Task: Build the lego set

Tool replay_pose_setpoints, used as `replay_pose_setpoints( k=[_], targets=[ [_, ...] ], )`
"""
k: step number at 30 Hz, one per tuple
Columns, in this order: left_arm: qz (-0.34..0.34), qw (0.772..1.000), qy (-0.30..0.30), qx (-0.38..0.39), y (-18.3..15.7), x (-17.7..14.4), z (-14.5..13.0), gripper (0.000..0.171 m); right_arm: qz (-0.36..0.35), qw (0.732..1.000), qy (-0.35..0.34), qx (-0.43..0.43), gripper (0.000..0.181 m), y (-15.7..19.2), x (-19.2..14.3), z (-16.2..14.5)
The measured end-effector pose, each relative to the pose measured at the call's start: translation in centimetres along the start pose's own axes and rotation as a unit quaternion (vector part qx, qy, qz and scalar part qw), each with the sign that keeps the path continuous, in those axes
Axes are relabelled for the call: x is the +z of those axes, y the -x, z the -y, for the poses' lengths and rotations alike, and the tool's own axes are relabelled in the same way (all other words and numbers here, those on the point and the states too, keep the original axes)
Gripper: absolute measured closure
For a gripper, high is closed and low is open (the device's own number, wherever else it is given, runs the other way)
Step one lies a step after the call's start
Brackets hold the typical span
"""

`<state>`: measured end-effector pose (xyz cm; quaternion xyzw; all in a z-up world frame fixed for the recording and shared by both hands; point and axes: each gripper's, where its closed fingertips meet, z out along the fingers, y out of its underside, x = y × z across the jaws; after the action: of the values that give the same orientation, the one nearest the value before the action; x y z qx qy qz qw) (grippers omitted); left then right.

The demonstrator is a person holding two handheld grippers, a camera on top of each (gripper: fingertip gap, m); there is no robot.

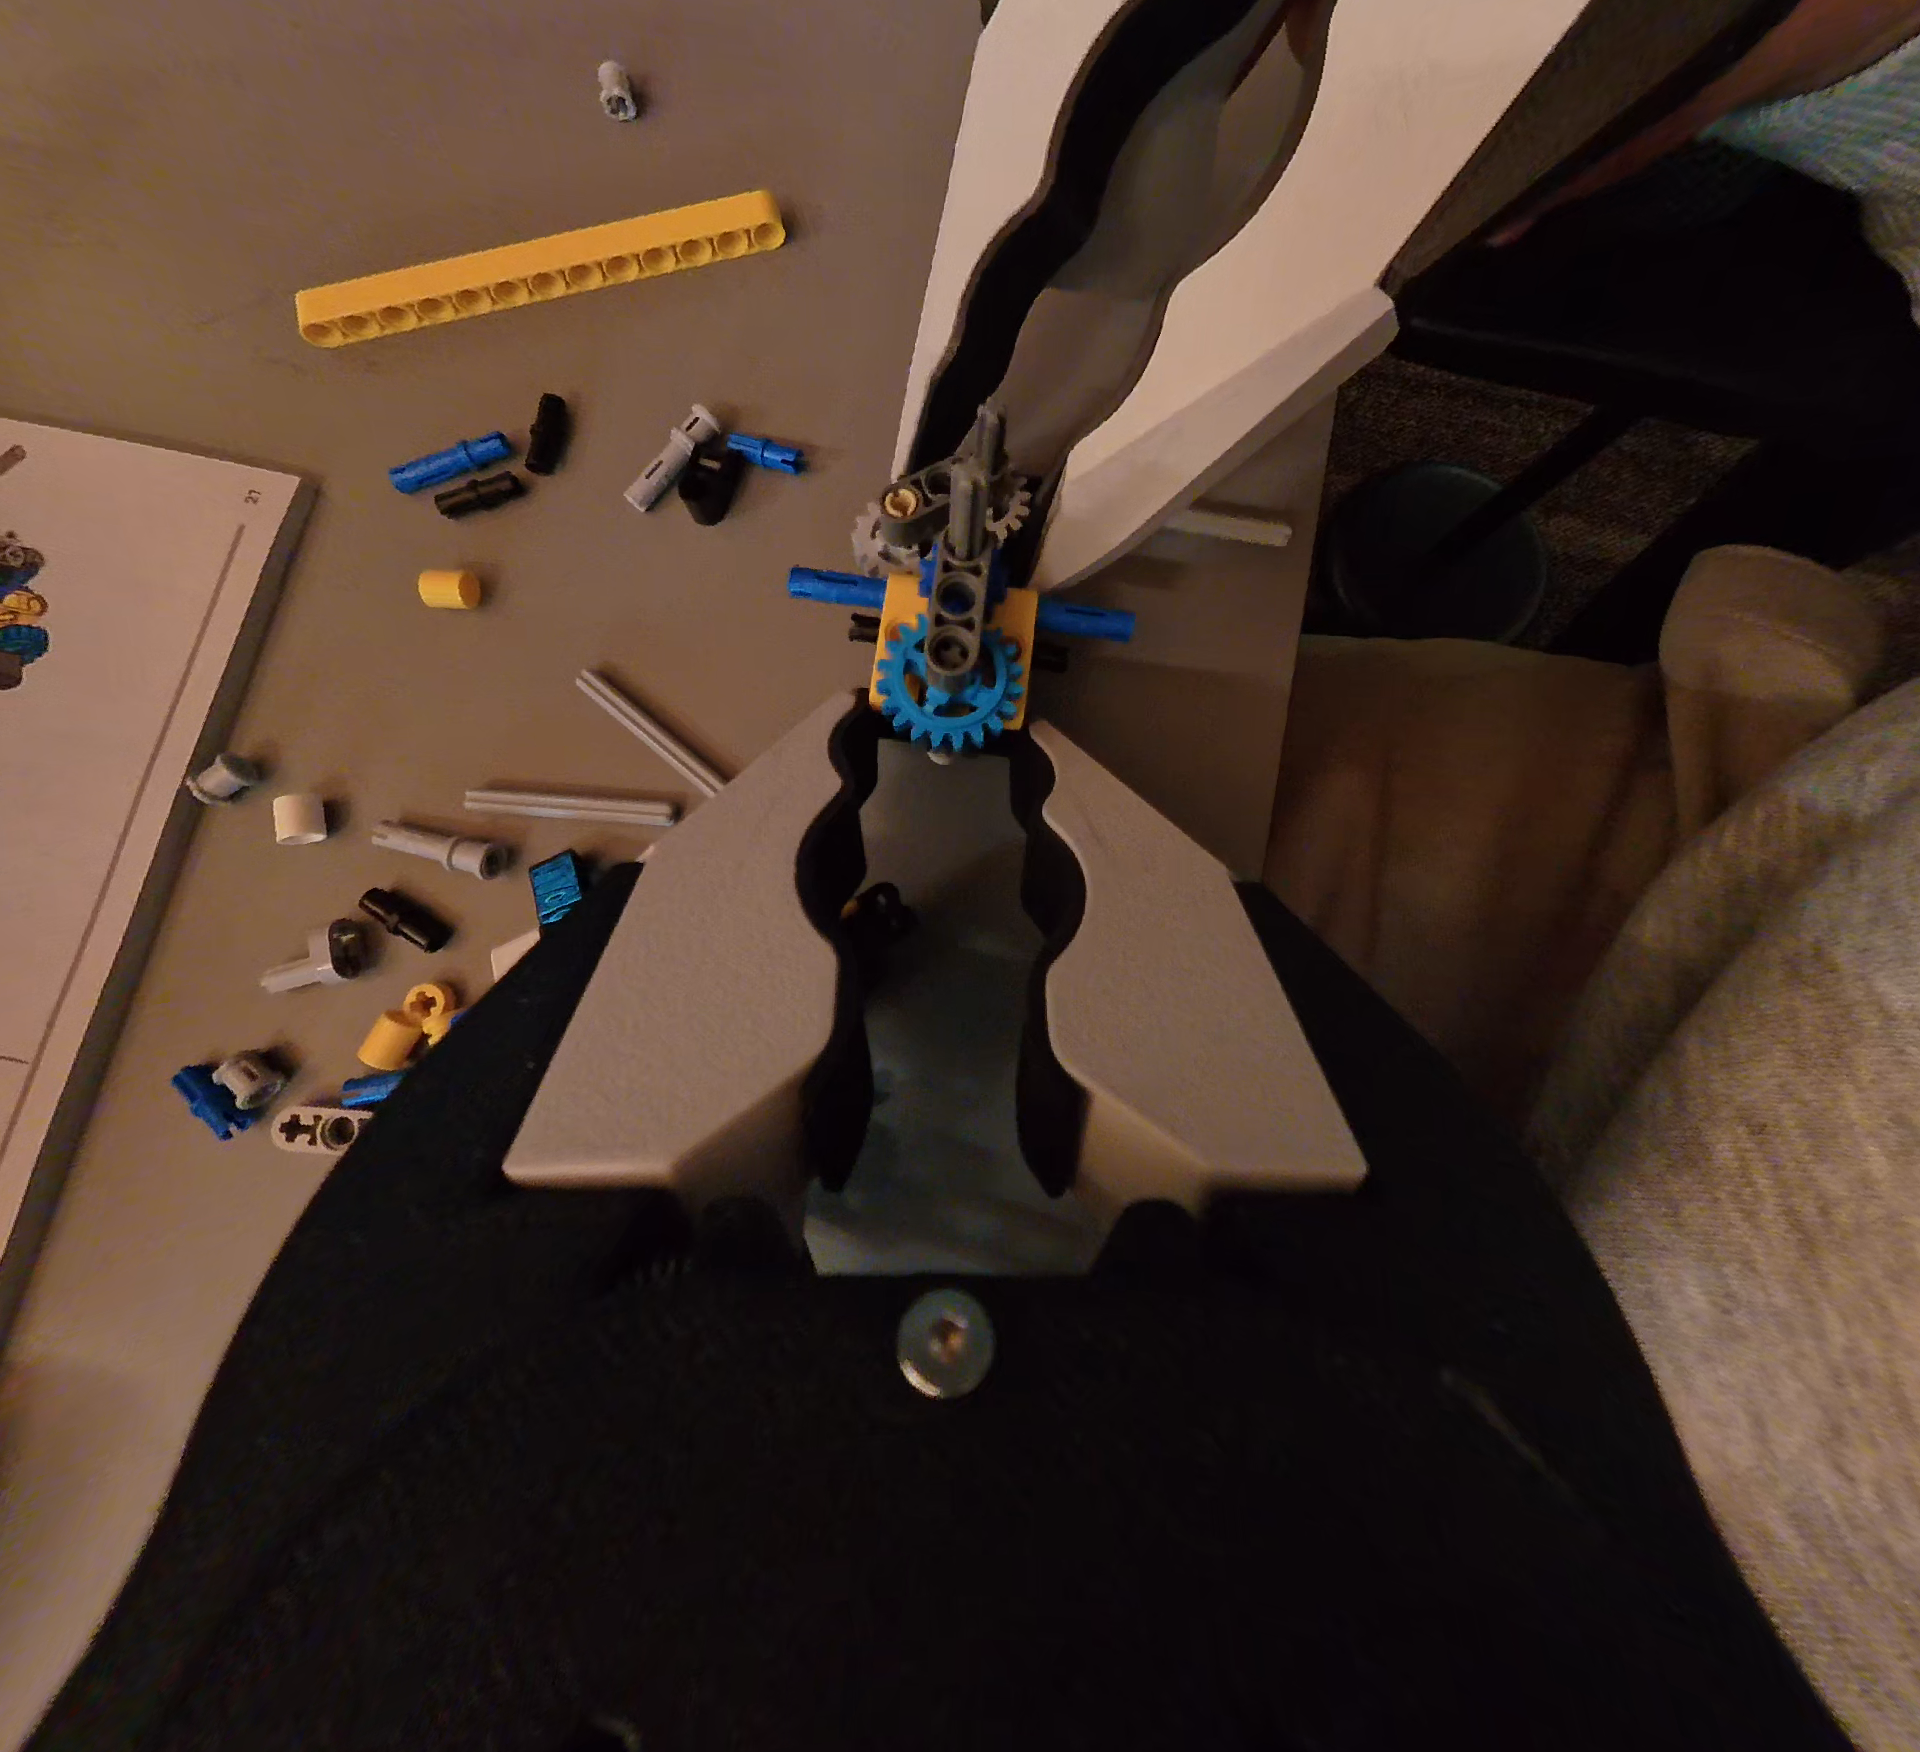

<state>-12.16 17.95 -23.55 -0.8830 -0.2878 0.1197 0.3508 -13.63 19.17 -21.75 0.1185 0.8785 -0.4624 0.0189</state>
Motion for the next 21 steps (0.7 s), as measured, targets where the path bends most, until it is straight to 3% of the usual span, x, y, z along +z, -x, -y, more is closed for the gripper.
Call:
replay_pose_setpoints(
  k=[13,21],
  targets=[
    [0.001,1.0,-0.001,0.0,0.07,-0.01,0.0,0.148,-0.006,1.0,-0.007,-0.027,0.158,0.08,0.02,0.07],
    [0.004,1.0,0.0,0.001,0.18,-0.01,-0.04,0.148,-0.03,0.999,-0.007,-0.04,0.147,-0.44,0.17,0.08]
  ],
)
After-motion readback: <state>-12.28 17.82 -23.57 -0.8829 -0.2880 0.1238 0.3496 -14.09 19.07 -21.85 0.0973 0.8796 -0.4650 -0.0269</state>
